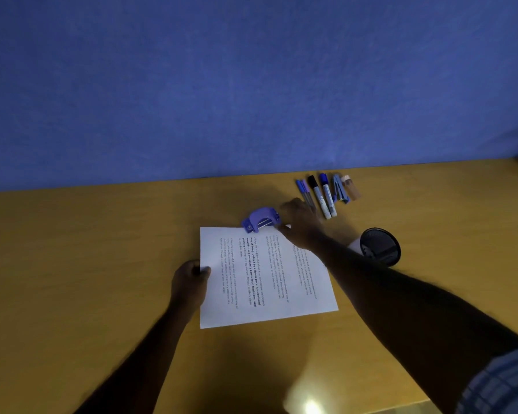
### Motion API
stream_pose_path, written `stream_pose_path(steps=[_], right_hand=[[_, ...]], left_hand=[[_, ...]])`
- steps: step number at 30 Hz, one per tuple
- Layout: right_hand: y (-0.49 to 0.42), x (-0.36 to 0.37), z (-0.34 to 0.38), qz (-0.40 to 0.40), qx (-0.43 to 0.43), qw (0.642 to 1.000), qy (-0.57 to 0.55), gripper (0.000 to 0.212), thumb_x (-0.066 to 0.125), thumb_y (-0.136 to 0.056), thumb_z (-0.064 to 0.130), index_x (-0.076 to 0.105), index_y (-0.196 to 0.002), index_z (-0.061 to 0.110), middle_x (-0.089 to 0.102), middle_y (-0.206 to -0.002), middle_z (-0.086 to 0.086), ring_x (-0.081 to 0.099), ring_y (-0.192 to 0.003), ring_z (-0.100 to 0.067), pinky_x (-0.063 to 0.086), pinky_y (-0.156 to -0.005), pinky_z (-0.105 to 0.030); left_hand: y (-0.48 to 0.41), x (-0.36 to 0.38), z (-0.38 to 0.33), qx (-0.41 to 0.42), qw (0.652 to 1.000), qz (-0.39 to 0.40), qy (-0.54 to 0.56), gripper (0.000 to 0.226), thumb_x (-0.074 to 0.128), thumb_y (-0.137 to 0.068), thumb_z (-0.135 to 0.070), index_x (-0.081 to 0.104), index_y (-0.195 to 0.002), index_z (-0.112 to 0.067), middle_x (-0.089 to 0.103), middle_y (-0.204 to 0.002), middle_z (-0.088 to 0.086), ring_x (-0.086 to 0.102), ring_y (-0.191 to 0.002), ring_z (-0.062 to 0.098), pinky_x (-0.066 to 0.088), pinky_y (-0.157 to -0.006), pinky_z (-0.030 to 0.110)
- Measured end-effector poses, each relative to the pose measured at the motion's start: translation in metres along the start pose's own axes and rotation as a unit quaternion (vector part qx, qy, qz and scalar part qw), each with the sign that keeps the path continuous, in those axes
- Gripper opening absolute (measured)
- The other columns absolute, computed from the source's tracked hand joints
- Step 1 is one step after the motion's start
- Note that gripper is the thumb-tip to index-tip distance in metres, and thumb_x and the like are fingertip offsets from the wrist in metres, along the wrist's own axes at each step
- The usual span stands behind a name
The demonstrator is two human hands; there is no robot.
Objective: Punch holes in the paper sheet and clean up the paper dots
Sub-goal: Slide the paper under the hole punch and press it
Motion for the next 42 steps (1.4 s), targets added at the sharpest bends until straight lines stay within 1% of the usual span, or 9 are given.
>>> stream_pose_path(steps=[5, 10, 13, 20, 30, 33, 36, 38, 42], right_hand=[[-0.025, -0.006, 0.042, 0.052, -0.115, 0.992, -0.015, 0.06, 0.077, -0.08, 0.023, 0.052, -0.134, 0.016, 0.054, -0.137, -0.006, 0.051, -0.124, -0.023, 0.045, -0.099, -0.035], [-0.035, 0.008, 0.057, 0.126, -0.147, 0.981, -0.008, 0.017, 0.074, -0.081, 0.02, 0.07, -0.097, 0.023, 0.068, -0.1, 0.002, 0.062, -0.093, -0.018, 0.053, -0.08, -0.034], [-0.036, 0.008, 0.055, 0.113, -0.141, 0.983, -0.014, 0.018, 0.073, -0.082, 0.02, 0.07, -0.1, 0.024, 0.067, -0.099, 0.001, 0.06, -0.09, -0.017, 0.054, -0.08, -0.036], [-0.042, 0.007, 0.039, 0.046, -0.056, 0.997, -0.017, 0.047, 0.073, -0.084, 0.025, 0.06, -0.128, 0.018, 0.063, -0.12, -0.008, 0.059, -0.109, -0.026, 0.049, -0.085, -0.033], [-0.042, 0.012, 0.033, 0.053, -0.038, 0.996, -0.056, 0.05, 0.07, -0.086, 0.025, 0.055, -0.133, 0.016, 0.06, -0.13, -0.008, 0.055, -0.118, -0.025, 0.047, -0.092, -0.031], [-0.03, -0.004, 0.025, -0.009, -0.01, 0.995, -0.098, 0.043, 0.062, -0.092, 0.016, 0.053, -0.134, 0.013, 0.056, -0.135, -0.008, 0.051, -0.124, -0.023, 0.039, -0.096, -0.026], [0.0, -0.029, 0.016, -0.119, 0.041, 0.982, -0.141, 0.028, 0.056, -0.094, 0.007, 0.062, -0.121, 0.007, 0.064, -0.121, -0.011, 0.058, -0.113, -0.024, 0.045, -0.093, -0.029], [0.032, -0.032, 0.011, -0.16, 0.081, 0.969, -0.171, 0.014, 0.053, -0.095, 0.008, 0.066, -0.1, 0.011, 0.068, -0.095, -0.007, 0.064, -0.088, -0.018, 0.052, -0.075, -0.028], [0.109, 0.008, 0.006, -0.099, 0.194, 0.938, -0.271, 0.016, 0.057, -0.094, 0.021, 0.066, -0.083, 0.015, 0.067, -0.079, 0.003, 0.063, -0.069, -0.008, 0.048, -0.061, -0.023]], left_hand=[[-0.002, 0.001, 0.002, -0.004, 1.0, -0.006, 0.005, 0.018, 0.059, -0.092, -0.019, 0.066, -0.103, -0.007, 0.069, -0.097, 0.008, 0.064, -0.083, 0.022, 0.054, -0.072, 0.036], [-0.001, 0.005, 0.009, -0.013, 1.0, -0.012, 0.006, 0.019, 0.058, -0.092, -0.021, 0.065, -0.104, -0.008, 0.069, -0.1, 0.008, 0.065, -0.084, 0.023, 0.057, -0.074, 0.04], [0.002, 0.008, 0.008, -0.015, 1.0, -0.012, 0.013, 0.019, 0.057, -0.093, -0.02, 0.064, -0.106, -0.008, 0.068, -0.101, 0.007, 0.065, -0.085, 0.022, 0.056, -0.072, 0.037], [0.004, 0.008, 0.005, -0.012, 1.0, -0.012, 0.012, 0.014, 0.058, -0.092, -0.017, 0.065, -0.101, -0.01, 0.069, -0.096, 0.007, 0.064, -0.082, 0.021, 0.051, -0.067, 0.032], [0.004, 0.007, 0.005, -0.014, 1.0, -0.009, 0.005, 0.015, 0.058, -0.092, -0.017, 0.064, -0.102, -0.008, 0.067, -0.096, 0.006, 0.063, -0.084, 0.022, 0.048, -0.067, 0.03], [0.006, 0.002, 0.005, -0.023, 1.0, -0.013, 0.007, 0.015, 0.058, -0.091, -0.017, 0.064, -0.102, -0.008, 0.067, -0.096, 0.007, 0.062, -0.083, 0.023, 0.047, -0.068, 0.031], [0.012, -0.004, 0.01, -0.033, 0.999, -0.012, 0.014, 0.016, 0.058, -0.091, -0.017, 0.065, -0.103, -0.008, 0.066, -0.094, 0.007, 0.062, -0.082, 0.023, 0.048, -0.066, 0.032], [0.017, -0.007, 0.014, -0.037, 0.999, -0.008, 0.029, 0.016, 0.057, -0.092, -0.017, 0.064, -0.104, -0.009, 0.067, -0.095, 0.007, 0.063, -0.081, 0.022, 0.05, -0.065, 0.033], [0.029, -0.011, 0.02, -0.043, 0.997, 0.013, 0.068, 0.014, 0.055, -0.094, -0.014, 0.064, -0.104, -0.009, 0.068, -0.096, 0.007, 0.065, -0.084, 0.024, 0.056, -0.074, 0.043]])
Point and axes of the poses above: each hand's wrist, its own y-axis away from the middle knuckle, its own x-axis out of the palm, z = x × y, the point moved 8 cm from there along -y, towards the middle knuckle
